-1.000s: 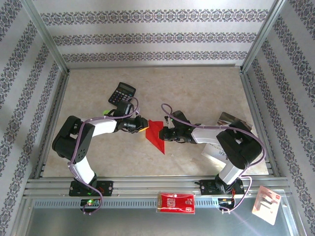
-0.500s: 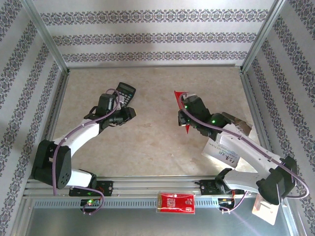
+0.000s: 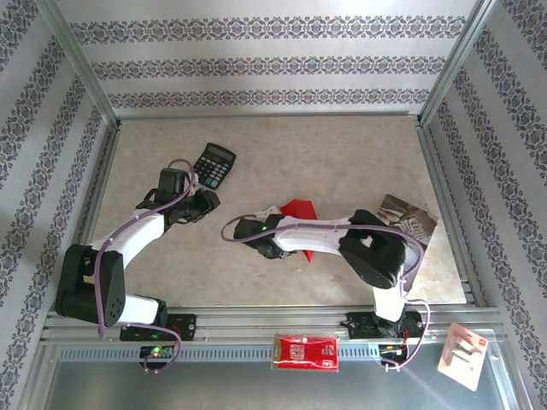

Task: Fold a paper plane with a square sheet of paper (pick it up from the middle)
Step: Turn over the paper at the center of the table, then move the paper to the center of the table.

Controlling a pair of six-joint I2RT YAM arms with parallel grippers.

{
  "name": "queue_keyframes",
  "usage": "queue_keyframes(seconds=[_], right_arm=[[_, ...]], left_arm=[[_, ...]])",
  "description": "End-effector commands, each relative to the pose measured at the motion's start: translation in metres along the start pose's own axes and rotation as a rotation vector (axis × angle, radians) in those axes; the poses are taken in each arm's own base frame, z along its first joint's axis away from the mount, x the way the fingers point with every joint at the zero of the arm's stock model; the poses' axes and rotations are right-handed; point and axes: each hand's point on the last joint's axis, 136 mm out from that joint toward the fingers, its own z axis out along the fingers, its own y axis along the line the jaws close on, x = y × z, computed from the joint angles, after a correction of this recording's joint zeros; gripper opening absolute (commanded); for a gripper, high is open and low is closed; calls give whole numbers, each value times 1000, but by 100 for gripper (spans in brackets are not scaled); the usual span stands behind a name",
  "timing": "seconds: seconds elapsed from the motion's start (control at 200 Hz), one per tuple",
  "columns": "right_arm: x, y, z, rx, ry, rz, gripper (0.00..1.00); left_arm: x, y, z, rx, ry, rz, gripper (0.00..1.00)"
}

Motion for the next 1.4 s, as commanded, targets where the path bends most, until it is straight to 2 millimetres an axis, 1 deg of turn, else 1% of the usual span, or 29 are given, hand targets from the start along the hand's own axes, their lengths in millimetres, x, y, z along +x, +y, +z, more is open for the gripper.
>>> queue_keyframes(seconds=[0.0, 0.095, 0.155, 0.23, 0.315, 0.365, 0.375, 0.415, 0.46, 0.515, 0.55, 0.595, 0.654, 0.734, 0.864, 0.954, 1.039, 1.149, 1.254, 1.334, 1.399], right_arm=[[-6, 15, -3, -3, 7, 59, 4], [-13, 32, -1, -55, 13, 74, 14], [-23, 39, -8, -102, -1, 81, 20], [-38, 43, -26, -181, -31, 105, 26], [-49, 38, -53, -295, -73, 141, 27], [-47, 33, -65, -348, -86, 155, 27], [-49, 31, -70, -368, -96, 164, 27], [-44, 26, -78, -437, -107, 177, 27], [-38, 20, -85, -524, -106, 210, 27], [-28, 15, -86, -649, -98, 248, 26], [-19, 10, -81, -703, -82, 277, 25], [-13, 5, -72, -764, -76, 312, 23], [-7, -2, -58, -812, -57, 358, 18], [-2, -4, -42, -844, -46, 403, 13], [5, 8, -21, -869, -16, 470, 7], [11, 18, -9, -871, 11, 522, 6], [7, 29, -7, -880, 8, 562, 5], [-1, 45, -6, -868, 7, 606, 4], [-15, 59, -4, -877, -2, 682, 4], [-28, 63, -5, -899, -14, 744, 5], [-37, 61, -13, -931, -43, 775, 7]], left_arm=[[2, 17, -1, -49, 15, -6, 25], [3, 20, -4, -53, 15, -26, 26], [3, 18, -7, -48, 8, -29, 28], [5, 16, -10, -41, 11, -34, 30], [11, 11, -13, -6, 24, -54, 30], [14, 5, -15, 30, 29, -74, 30], [15, 4, -15, 38, 29, -76, 30], [20, 1, -16, 59, 36, -89, 30], [26, -4, -16, 78, 46, -91, 30], [33, -9, -15, 90, 62, -83, 31], [37, -13, -14, 96, 71, -76, 30], [44, -19, -12, 105, 88, -61, 30], [54, -27, -9, 115, 116, -46, 30], [72, -39, -2, 125, 165, -20, 30], [104, -57, 10, 142, 249, 27, 27], [116, -64, 19, 153, 294, 33, 25], [120, -64, 24, 152, 306, 34, 24], [122, -58, 28, 132, 313, 31, 24], [127, -55, 29, 136, 317, 19, 24], [131, -55, 30, 136, 323, 14, 24], [138, -56, 32, 132, 329, 15, 24]])
